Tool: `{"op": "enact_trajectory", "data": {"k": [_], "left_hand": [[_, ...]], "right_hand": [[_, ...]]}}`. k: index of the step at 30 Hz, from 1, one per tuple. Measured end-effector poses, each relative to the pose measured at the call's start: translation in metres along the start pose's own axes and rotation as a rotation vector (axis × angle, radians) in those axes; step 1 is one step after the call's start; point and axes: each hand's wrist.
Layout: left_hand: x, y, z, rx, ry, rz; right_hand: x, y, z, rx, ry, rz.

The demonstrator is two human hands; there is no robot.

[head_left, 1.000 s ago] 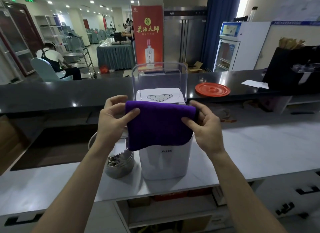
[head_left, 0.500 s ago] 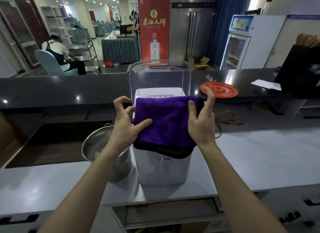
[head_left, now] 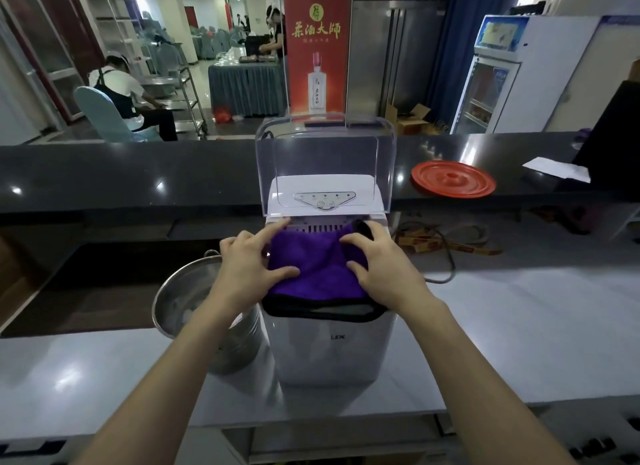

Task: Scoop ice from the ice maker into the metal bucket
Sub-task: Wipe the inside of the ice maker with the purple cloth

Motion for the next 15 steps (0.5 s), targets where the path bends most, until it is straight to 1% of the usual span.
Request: {"op": "enact_trajectory", "data": {"k": [2,4,5,7,9,10,11,13,15], "left_hand": [[-0.002,0.002,-0.003,-0.056,0.016,-0.044],[-0.003,0.000,-0.006,-0.074,0.004,-0.088],[-0.004,0.000,-0.008,-0.078,-0.001,-0.102],[-0.007,-0.002,-0.012,-0.053,-0.024,-0.102],[-0.010,-0.004,-0.016,0.026,-0.071,-0.075],[-0.010,-0.004,-0.018,0.070,-0.092,-0.052],[-0.009,-0.003,-0.019,0.097,-0.103,-0.036],[-0.009,-0.003,-0.022,0.093,-0.135,-0.066],[-0.011,-0.008,-0.026,0.067,-0.182,-0.158]], "right_hand": [[-0.005,0.000,0.000,-0.080,-0.061,0.052],[-0.008,0.000,-0.001,-0.090,-0.110,0.055],[-0.008,-0.002,-0.003,-0.069,-0.126,0.043],[-0.009,-0.007,-0.005,0.056,-0.129,-0.004],[-0.009,-0.013,-0.006,0.232,-0.097,-0.052],[-0.009,-0.015,-0.006,0.293,-0.083,-0.065],[-0.009,-0.017,-0.006,0.319,-0.077,-0.064],[-0.009,-0.020,-0.009,0.275,-0.104,0.035],[-0.013,-0.024,-0.009,0.268,-0.163,0.258]]}}
Point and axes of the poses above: each hand's wrist, its own z-axis away from the middle knuckle, its own y-axis out of the back of the hand, x = y × z, and after that the axes turned 7 degrees about -x, right-handed
